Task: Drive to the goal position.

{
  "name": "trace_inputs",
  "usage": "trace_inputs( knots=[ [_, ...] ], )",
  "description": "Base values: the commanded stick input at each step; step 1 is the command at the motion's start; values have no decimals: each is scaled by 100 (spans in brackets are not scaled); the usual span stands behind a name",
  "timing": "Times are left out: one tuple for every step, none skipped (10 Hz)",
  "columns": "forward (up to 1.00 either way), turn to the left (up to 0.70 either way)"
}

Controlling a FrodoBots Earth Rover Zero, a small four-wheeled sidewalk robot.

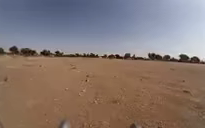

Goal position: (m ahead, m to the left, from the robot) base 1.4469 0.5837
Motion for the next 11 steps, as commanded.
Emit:
trace_inputs(
  knots=[
    [70, 0],
    [70, 0],
    [70, 0],
    [70, 0],
    [70, 0],
    [70, 0],
    [70, 0],
    [70, 0],
    [70, 0],
    [70, 0],
    [70, 0]
  ],
)
